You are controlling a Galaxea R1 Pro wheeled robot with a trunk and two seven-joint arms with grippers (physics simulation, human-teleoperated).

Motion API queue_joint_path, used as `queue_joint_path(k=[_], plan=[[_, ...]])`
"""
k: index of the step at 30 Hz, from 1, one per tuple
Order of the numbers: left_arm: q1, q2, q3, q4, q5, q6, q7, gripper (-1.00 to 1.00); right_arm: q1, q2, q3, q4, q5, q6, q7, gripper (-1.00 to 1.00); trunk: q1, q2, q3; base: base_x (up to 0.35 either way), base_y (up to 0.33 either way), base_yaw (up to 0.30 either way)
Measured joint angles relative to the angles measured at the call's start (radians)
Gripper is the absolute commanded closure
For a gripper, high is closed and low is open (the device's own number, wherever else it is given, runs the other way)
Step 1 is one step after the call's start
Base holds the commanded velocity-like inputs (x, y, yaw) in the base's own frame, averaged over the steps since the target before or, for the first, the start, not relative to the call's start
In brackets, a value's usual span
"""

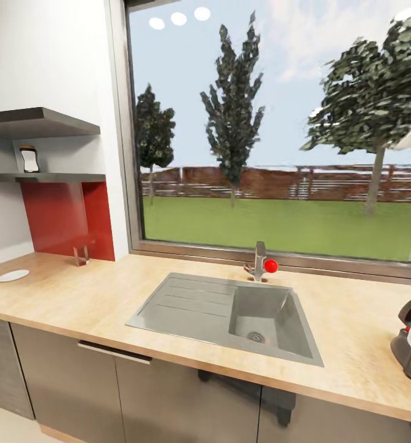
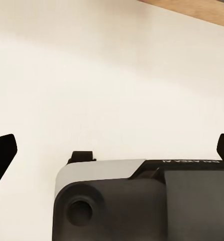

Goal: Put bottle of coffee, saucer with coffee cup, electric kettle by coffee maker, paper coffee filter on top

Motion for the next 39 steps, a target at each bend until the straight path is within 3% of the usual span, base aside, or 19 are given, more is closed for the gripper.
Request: queue_joint_path(k=[2,4,6,13,31,33,39], plan=[[0.0,0.0,0.0,0.0,0.0,0.0,0.0,-1.0,-0.027,-0.018,0.03,0.027,0.046,-0.044,0.066,1.0,0.0,0.0,0.0,0.0,0.0,0.0],[0.0,0.0,0.0,0.0,0.0,0.0,0.0,-1.0,-0.048,-0.042,0.054,0.044,0.159,-0.09,0.172,1.0,0.0,0.0,0.0,0.0,0.0,0.0],[0.0,0.0,0.0,0.0,0.0,0.0,0.0,-1.0,-0.054,-0.048,0.06,0.047,0.219,-0.133,0.233,1.0,0.0,0.0,0.0,0.0,0.0,-0.052],[0.0,0.0,0.0,0.0,0.0,0.0,0.0,-1.0,-0.059,-0.055,0.064,0.049,0.284,-0.2,0.295,1.0,0.0,0.0,0.003,0.0,0.0,-0.178],[0.0,0.0,0.0,0.0,0.0,0.0,0.0,-1.0,-0.06,-0.054,0.069,0.052,0.29,-0.208,0.301,1.0,0.0,0.0,0.015,0.0,-0.044,-0.228],[0.0,0.0,0.0,0.0,0.0,0.0,0.0,-1.0,-0.06,-0.054,0.078,0.054,0.29,-0.208,0.301,1.0,0.0,0.0,0.015,0.0,-0.263,-0.044],[0.0,0.0,0.0,0.0,0.0,0.0,0.0,-1.0,-0.06,-0.054,0.154,0.058,0.289,-0.208,0.302,1.0,0.0,0.0,0.016,0.0,-0.183,-0.038]])
